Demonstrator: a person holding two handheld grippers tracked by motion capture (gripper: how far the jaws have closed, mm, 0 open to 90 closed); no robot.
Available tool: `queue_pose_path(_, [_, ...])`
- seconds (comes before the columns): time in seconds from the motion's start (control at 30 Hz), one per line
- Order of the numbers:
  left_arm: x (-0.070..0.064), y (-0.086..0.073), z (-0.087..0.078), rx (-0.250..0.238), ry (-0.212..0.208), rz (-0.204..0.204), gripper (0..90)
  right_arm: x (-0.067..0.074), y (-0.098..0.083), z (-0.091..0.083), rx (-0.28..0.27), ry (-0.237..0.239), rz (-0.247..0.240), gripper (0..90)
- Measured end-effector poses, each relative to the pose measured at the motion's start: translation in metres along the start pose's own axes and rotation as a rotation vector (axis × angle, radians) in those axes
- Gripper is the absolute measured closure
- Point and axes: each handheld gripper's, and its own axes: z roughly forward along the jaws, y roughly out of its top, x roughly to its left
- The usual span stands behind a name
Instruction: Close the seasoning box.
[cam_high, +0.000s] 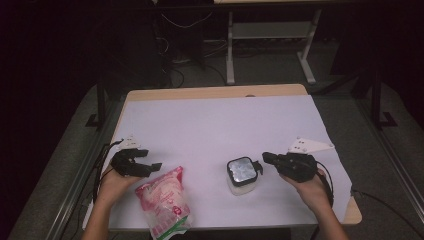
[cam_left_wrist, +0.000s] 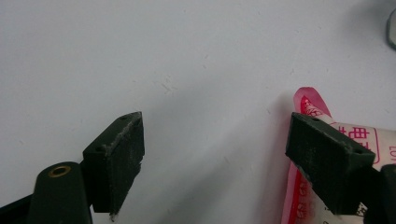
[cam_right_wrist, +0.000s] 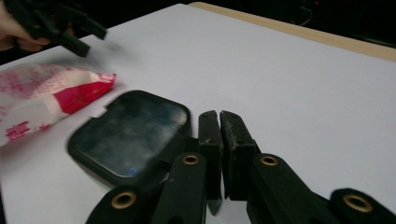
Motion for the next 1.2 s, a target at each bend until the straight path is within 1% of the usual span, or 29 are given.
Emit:
queue_pose_path(0.07, [-0.001,-0.002,0.0,0.008,-0.006,0.005,19.3,-0.007,-0.004,-0.002,-0.002,-0.029,0.017,82.3])
queue_pose_path(0.1, [-0.001,-0.004,0.001,0.013,-0.009,-0.002,19.3,-0.009,-0.006,-0.003,0.0,-0.04,0.022,81.8])
queue_pose_path(0.13, [-0.001,-0.005,0.001,0.012,-0.006,0.005,19.3,-0.013,-0.008,-0.003,0.004,-0.049,0.029,79.0])
queue_pose_path(0.17, [0.0,-0.006,0.001,0.021,-0.003,0.009,19.3,-0.016,-0.01,-0.003,0.007,-0.063,0.032,75.0])
queue_pose_path(0.2, [-0.001,-0.007,0.002,0.021,-0.002,-0.001,19.3,-0.019,-0.012,-0.003,0.011,-0.078,0.031,72.0])
queue_pose_path(0.23, [0.0,-0.007,0.001,0.022,-0.001,-0.002,19.3,-0.022,-0.014,-0.003,0.017,-0.093,0.039,68.2])
queue_pose_path(0.3, [0.0,-0.008,0.001,0.017,-0.001,-0.001,19.3,-0.027,-0.017,-0.003,0.015,-0.113,0.044,63.0])
queue_pose_path(0.33, [0.0,-0.008,0.001,0.015,-0.001,-0.003,19.3,-0.03,-0.02,-0.003,0.019,-0.121,0.054,59.9])
queue_pose_path(0.37, [0.0,-0.008,0.0,0.015,0.003,0.004,19.3,-0.032,-0.021,-0.003,0.019,-0.129,0.055,55.8])
queue_pose_path(0.4, [0.0,-0.008,0.0,0.012,0.003,0.005,19.3,-0.034,-0.025,-0.002,0.023,-0.143,0.058,54.0])
queue_pose_path(0.47, [0.0,-0.007,0.0,0.012,0.004,0.011,19.3,-0.038,-0.029,-0.001,0.034,-0.148,0.068,50.0])
queue_pose_path(0.5, [-0.001,-0.008,0.0,0.006,0.003,-0.005,19.3,-0.04,-0.032,0.0,0.036,-0.159,0.064,48.7])
queue_pose_path(0.57, [-0.001,-0.007,-0.001,0.005,0.004,0.006,19.4,-0.045,-0.037,0.001,0.042,-0.171,0.075,46.3])
queue_pose_path(0.6, [-0.001,-0.008,-0.001,-0.001,0.004,0.001,19.5,-0.048,-0.04,0.001,0.042,-0.175,0.084,44.9])
queue_pose_path(0.63, [0.0,-0.008,-0.001,0.002,0.005,0.011,19.4,-0.05,-0.043,0.001,0.045,-0.181,0.084,43.4])
queue_pose_path(0.67, [0.0,-0.008,-0.001,0.001,0.006,0.008,19.4,-0.054,-0.045,0.001,0.058,-0.184,0.096,42.1])
queue_pose_path(0.7, [0.0,-0.008,-0.002,0.001,0.007,0.009,19.4,-0.056,-0.047,0.001,0.055,-0.184,0.093,41.0])
queue_pose_path(0.8, [0.0,-0.008,-0.002,-0.001,0.01,0.011,19.4,-0.062,-0.054,0.002,0.056,-0.203,0.11,36.4])
queue_pose_path(0.87, [0.0,-0.008,-0.002,-0.003,0.011,0.013,19.4,-0.065,-0.057,0.003,0.048,-0.212,0.109,33.7])
queue_pose_path(0.93, [0.0,-0.008,-0.002,-0.003,0.012,0.01,19.4,-0.069,-0.059,0.003,0.042,-0.211,0.11,30.1])
queue_pose_path(1.07, [-0.002,-0.008,0.0,-0.001,0.011,0.001,19.4,-0.07,-0.061,0.003,0.026,-0.216,0.099,27.8])
queue_pose_path(1.1, [-0.002,-0.008,0.0,-0.002,0.011,-0.001,19.4,-0.071,-0.063,0.003,0.035,-0.217,0.094,27.7])
queue_pose_path(1.2, [-0.002,-0.008,0.0,0.003,0.011,0.003,19.5,-0.074,-0.066,0.004,0.051,-0.223,0.103,27.5])
